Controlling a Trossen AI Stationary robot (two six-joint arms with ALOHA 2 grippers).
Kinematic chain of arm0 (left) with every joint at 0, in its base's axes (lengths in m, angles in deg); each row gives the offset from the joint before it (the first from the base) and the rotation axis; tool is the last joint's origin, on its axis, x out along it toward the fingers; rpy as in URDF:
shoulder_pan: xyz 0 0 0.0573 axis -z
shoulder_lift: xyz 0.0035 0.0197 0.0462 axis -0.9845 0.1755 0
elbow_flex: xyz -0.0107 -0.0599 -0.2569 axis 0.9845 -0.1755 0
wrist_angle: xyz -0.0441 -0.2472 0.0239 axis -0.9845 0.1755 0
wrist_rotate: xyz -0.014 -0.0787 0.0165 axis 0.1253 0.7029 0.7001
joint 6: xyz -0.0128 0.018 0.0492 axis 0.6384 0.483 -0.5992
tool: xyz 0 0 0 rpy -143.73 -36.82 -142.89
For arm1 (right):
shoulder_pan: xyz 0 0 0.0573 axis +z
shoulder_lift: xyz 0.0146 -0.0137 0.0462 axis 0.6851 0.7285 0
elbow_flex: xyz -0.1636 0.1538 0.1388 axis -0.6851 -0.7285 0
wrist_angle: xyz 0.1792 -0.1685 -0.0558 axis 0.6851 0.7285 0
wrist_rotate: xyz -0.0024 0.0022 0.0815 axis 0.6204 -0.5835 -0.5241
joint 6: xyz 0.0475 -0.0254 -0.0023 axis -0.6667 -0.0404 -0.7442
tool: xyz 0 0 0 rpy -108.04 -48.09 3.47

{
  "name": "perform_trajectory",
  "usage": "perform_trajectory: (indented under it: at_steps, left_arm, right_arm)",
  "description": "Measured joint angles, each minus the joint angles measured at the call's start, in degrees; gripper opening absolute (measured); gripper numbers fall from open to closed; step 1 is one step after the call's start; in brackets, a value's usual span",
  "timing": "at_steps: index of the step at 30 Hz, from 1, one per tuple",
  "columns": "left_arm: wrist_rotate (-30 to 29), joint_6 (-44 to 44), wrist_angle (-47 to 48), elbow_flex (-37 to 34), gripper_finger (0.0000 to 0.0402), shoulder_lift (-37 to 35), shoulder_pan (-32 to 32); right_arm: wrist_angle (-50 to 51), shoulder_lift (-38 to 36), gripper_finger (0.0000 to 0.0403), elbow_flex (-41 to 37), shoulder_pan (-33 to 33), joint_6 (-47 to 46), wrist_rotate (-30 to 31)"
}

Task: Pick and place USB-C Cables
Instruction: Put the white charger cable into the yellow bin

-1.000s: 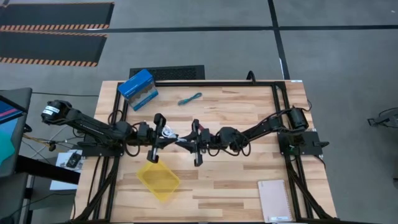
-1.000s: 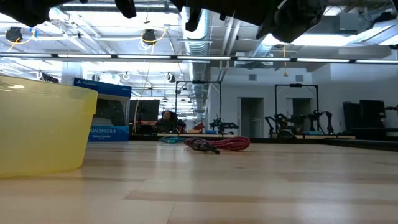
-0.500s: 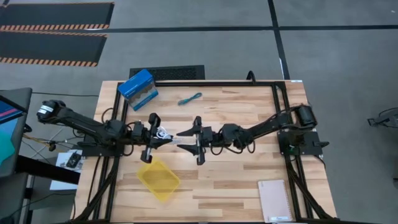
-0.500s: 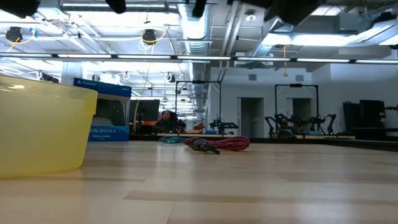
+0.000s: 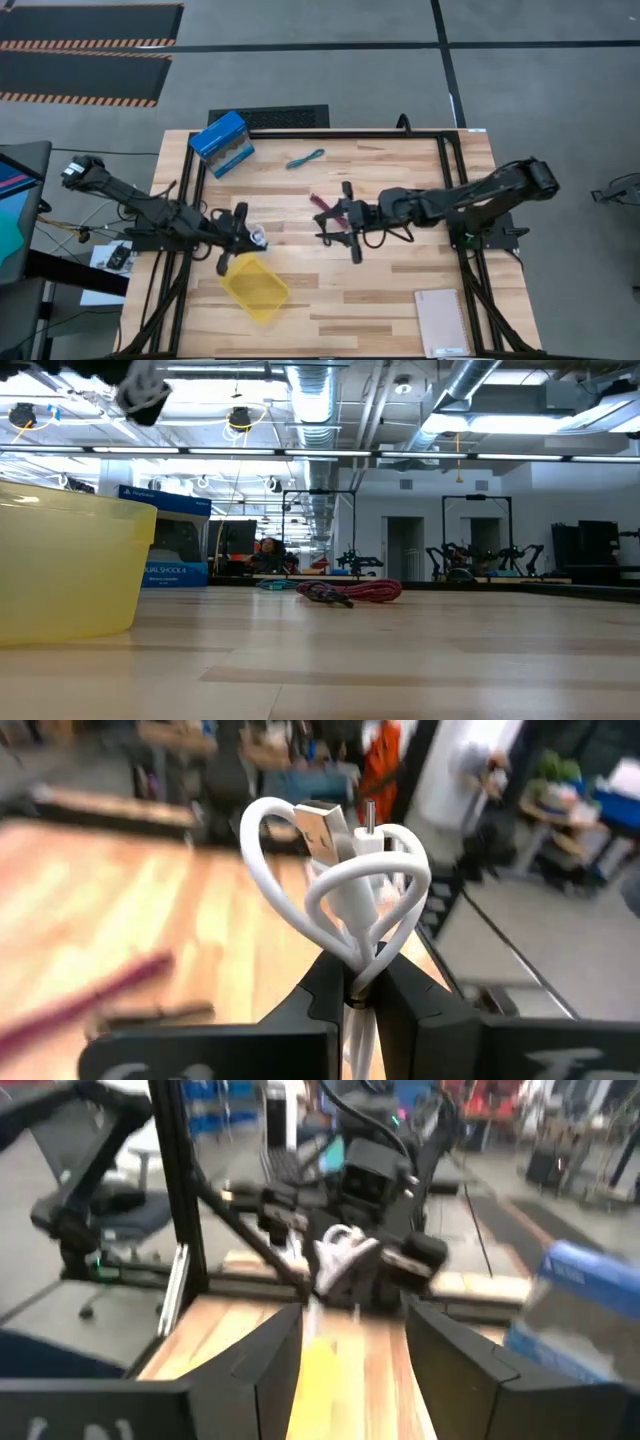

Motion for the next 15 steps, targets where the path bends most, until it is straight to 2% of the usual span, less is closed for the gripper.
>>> perform_trajectory:
  at_steps: [5,10,15]
  left_arm:
    - [-0.17,1.64,3.15,0.02,0.0007,1.57,5.82]
    - [-4.05,3.44,8.16,0.06,0.0006,4.79,10.7]
    - [-4.55,8.92,20.16,3.87,0.0006,10.71,13.5]
  right_arm:
    - [5.66,-1.71,0.0191,0.0,0.84,-2.33,0.12]
    - [7.92,-0.93,0.0183,0.04,1.16,-3.04,0.11]
    - [8.84,-0.08,0.0179,0.11,0.97,-3.22,0.14]
